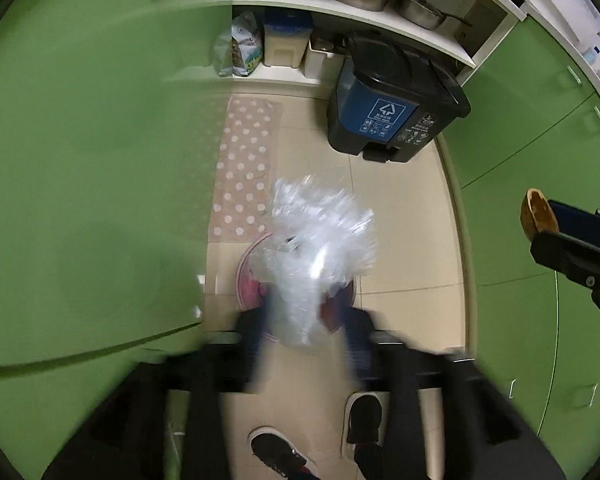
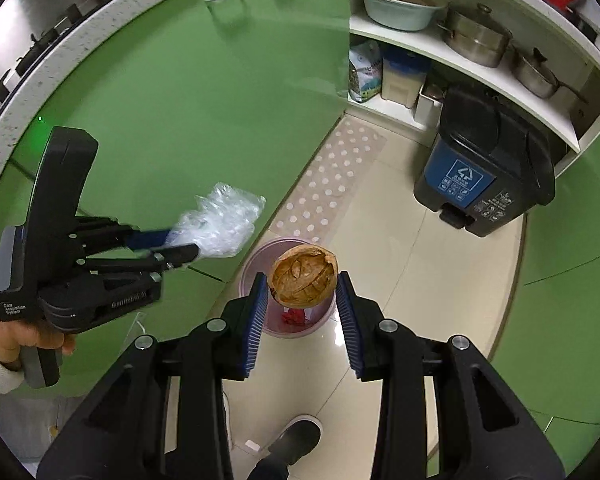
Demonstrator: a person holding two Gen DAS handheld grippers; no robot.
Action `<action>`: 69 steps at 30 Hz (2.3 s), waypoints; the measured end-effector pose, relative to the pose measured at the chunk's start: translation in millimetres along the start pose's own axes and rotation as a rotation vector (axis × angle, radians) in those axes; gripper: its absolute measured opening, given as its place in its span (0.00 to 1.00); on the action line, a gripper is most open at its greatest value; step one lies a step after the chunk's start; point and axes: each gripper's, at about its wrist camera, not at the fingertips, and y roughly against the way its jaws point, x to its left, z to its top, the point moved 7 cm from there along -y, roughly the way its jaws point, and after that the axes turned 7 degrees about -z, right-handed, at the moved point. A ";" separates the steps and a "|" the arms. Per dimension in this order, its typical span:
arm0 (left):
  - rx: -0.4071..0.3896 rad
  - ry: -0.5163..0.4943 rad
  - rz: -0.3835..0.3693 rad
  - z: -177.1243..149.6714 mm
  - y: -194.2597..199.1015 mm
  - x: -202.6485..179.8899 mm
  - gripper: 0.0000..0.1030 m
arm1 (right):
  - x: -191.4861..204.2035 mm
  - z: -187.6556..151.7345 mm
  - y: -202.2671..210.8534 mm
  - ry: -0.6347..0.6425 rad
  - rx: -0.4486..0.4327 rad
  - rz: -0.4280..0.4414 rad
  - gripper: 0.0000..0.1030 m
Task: Collect trash
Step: 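Open the left tool to drop the plastic bag into the bin, then open the right tool to drop the walnut shell into the bin, then move both open tools back toward the counter mat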
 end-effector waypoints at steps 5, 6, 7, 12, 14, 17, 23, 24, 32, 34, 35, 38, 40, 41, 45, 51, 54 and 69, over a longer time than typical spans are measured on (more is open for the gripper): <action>-0.030 0.013 0.004 5.3 -2.9 4.2 0.94 | -2.9 0.8 -6.8 -0.009 0.001 0.000 0.34; -0.031 0.015 0.013 4.9 -1.9 5.4 0.94 | -1.7 0.7 -7.4 -0.009 0.002 0.002 0.34; -0.033 0.014 0.016 5.2 -1.7 6.2 0.94 | 0.0 0.6 -7.7 -0.007 0.002 0.003 0.34; -0.036 0.017 0.027 1.8 3.7 9.5 0.94 | 3.4 0.8 -11.5 -0.002 0.003 0.016 0.34; -0.040 0.023 0.024 0.1 7.8 11.5 0.94 | 5.1 1.1 -12.9 0.002 0.002 0.019 0.34; -0.048 0.026 0.021 -3.2 14.9 13.2 0.94 | 10.7 2.5 -15.6 0.010 0.004 0.029 0.34; -0.071 0.027 0.012 -12.2 31.5 13.3 0.94 | 23.1 9.9 -31.8 0.036 0.013 0.053 0.34; -0.074 0.033 0.011 -13.8 34.1 14.7 0.94 | 25.4 12.6 -35.3 0.043 0.014 0.059 0.35; -0.078 0.047 0.027 -14.5 39.3 21.8 0.94 | 28.5 22.3 -52.9 0.024 0.021 0.042 0.87; -0.075 0.050 0.032 -13.1 38.3 23.2 0.94 | 26.4 21.6 -53.7 0.019 0.030 0.037 0.92; -0.075 0.051 0.032 -12.5 37.9 23.3 0.94 | 25.1 21.1 -53.5 0.018 0.033 0.034 0.93; -0.074 0.051 0.029 -11.7 37.6 22.9 0.94 | 18.0 17.9 -51.0 0.006 0.046 0.022 0.95; -0.075 0.048 0.028 -11.1 37.6 19.3 0.94 | 13.8 15.1 -49.2 -0.003 0.052 0.015 0.95; -0.075 0.044 0.026 -11.5 38.4 17.6 0.94 | 11.8 13.9 -47.6 -0.006 0.056 0.011 0.95; -0.080 0.031 0.020 -11.0 46.9 5.7 0.94 | 3.1 10.0 -28.8 -0.016 0.052 -0.016 0.95; -0.108 0.013 0.009 -13.5 90.2 -23.7 0.94 | -6.6 6.9 26.8 -0.041 0.028 -0.037 0.95; -0.128 0.016 0.003 -17.3 121.1 -38.3 0.94 | -9.0 7.6 68.3 -0.047 0.009 -0.042 0.96; -0.316 0.187 0.104 -73.2 333.0 -38.2 0.94 | 77.9 22.4 274.4 0.130 -0.130 0.088 0.97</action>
